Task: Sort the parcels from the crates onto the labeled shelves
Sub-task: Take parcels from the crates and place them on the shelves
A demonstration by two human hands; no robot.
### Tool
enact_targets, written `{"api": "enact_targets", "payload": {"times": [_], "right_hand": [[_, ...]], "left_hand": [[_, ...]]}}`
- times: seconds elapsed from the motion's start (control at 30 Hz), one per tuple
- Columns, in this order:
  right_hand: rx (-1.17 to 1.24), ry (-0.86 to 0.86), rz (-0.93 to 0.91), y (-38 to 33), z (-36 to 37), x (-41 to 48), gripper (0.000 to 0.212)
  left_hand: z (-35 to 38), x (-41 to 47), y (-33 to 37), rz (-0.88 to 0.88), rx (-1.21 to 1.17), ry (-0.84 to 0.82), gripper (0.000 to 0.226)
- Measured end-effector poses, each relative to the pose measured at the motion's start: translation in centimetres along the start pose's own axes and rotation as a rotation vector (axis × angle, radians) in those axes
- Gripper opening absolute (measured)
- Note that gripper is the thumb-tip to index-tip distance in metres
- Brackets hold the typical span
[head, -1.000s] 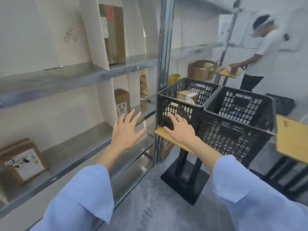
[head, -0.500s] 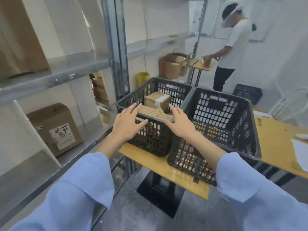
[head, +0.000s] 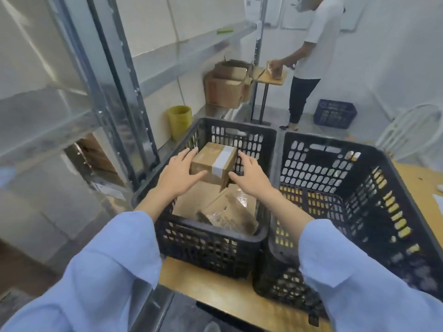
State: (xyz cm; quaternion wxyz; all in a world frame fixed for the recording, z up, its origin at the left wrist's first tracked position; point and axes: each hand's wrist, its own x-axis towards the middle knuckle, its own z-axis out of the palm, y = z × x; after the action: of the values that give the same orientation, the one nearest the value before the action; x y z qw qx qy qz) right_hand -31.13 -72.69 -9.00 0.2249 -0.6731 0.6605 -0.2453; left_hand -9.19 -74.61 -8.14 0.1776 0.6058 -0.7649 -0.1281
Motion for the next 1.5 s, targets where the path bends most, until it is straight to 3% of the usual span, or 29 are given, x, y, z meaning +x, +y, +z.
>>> {"api": "enact_targets", "payload": {"times": [0.37, 0.57, 0.73, 0.83, 1.1, 1.4, 1.5], "right_hand": [[0.087, -0.089, 0.221, 2.4, 6.4, 10.6, 0.093], [0.141, -0.077, 0.267, 3.7, 9.2, 13.5, 0.11], [0.125, -0.1, 0.285, 4.4, 10.4, 15.1, 0.118], [0.108, -0.129, 0.295, 4.5, 10.9, 15.5, 0.117], [0.143, -0.084, 0.303, 4.3, 10.5, 15.5, 0.112], [0.162, -0.025, 0.154, 1.8, 4.8, 14.0, 0.121], [0.18, 0.026, 0.041, 0.7, 2.4, 12.0, 0.11]], "left_hand": [[6.5, 12.0, -6.6, -0.076, -0.21, -0.24, 0.086], [9.4, 14.5, -7.6, -0.097, -0.363, -0.279, 0.095], [10.8, 15.7, -8.3, -0.124, -0.435, -0.254, 0.105], [11.1, 16.0, -8.2, -0.115, -0.484, -0.218, 0.096], [10.5, 15.7, -7.7, -0.132, -0.398, -0.171, 0.101], [5.0, 13.1, -3.8, -0.046, -0.432, -0.016, 0.092], [2.9, 11.3, -2.0, -0.049, -0.422, 0.048, 0.095]]}}
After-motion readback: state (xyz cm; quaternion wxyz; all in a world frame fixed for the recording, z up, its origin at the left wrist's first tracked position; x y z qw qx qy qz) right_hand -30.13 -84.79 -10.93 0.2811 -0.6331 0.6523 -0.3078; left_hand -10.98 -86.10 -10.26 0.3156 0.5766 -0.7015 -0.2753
